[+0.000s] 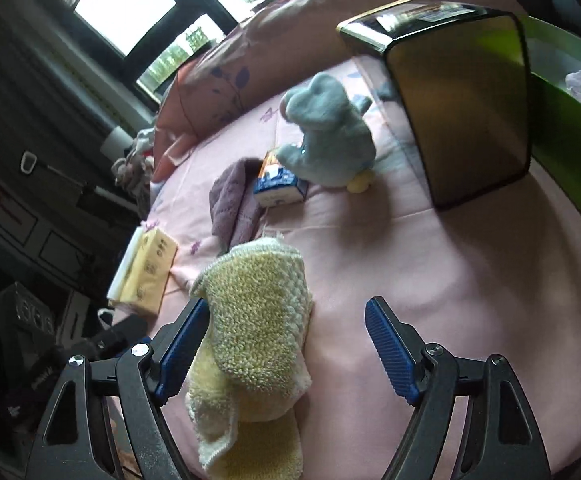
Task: Organize soft objects
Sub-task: 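Grasp the cream fluffy towel with the right tool and lift it, then carry the towel into the green box and open the right tool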
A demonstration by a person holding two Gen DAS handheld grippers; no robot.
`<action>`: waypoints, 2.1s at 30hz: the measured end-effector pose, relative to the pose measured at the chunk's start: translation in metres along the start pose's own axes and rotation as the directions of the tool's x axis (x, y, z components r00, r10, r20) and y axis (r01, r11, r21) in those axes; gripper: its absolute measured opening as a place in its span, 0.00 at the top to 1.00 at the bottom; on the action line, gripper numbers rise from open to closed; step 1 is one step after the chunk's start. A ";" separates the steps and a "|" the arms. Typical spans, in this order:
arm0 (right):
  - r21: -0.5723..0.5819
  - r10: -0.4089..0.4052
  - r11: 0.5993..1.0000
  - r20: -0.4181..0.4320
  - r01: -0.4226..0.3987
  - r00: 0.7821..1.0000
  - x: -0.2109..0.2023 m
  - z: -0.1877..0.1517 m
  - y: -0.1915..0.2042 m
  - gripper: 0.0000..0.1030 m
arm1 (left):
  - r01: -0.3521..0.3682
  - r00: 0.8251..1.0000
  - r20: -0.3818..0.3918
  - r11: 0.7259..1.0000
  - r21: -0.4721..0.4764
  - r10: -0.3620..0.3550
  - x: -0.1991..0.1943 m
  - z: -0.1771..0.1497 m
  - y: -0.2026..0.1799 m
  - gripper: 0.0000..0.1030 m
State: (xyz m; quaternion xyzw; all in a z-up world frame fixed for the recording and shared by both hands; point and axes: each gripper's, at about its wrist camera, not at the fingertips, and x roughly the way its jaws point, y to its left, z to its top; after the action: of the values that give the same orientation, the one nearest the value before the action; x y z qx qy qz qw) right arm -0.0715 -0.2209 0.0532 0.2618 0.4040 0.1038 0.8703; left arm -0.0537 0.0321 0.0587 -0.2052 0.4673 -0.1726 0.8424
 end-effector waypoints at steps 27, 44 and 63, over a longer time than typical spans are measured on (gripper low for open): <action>0.142 0.137 0.984 -0.211 -0.108 0.968 0.035 -0.003 -0.025 0.48 | -0.002 0.986 -0.158 0.962 0.274 0.047 0.077 -0.036 -0.089 0.57; 0.044 0.385 0.918 0.134 -0.394 0.913 -0.089 0.038 -0.010 0.48 | 0.056 0.986 0.106 0.854 0.517 -0.129 -0.009 -0.018 -0.203 0.64; 0.101 0.242 0.931 0.551 -0.352 0.799 -0.180 0.126 -0.123 0.48 | 0.107 0.964 0.085 0.659 0.744 -0.252 0.053 0.007 -0.378 0.64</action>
State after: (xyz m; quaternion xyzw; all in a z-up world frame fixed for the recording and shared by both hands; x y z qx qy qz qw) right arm -0.0975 -0.4417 0.1717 0.4259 0.1106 0.1225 0.8896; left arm -0.0585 -0.3161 0.2157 0.0896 0.2575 -0.4085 0.8711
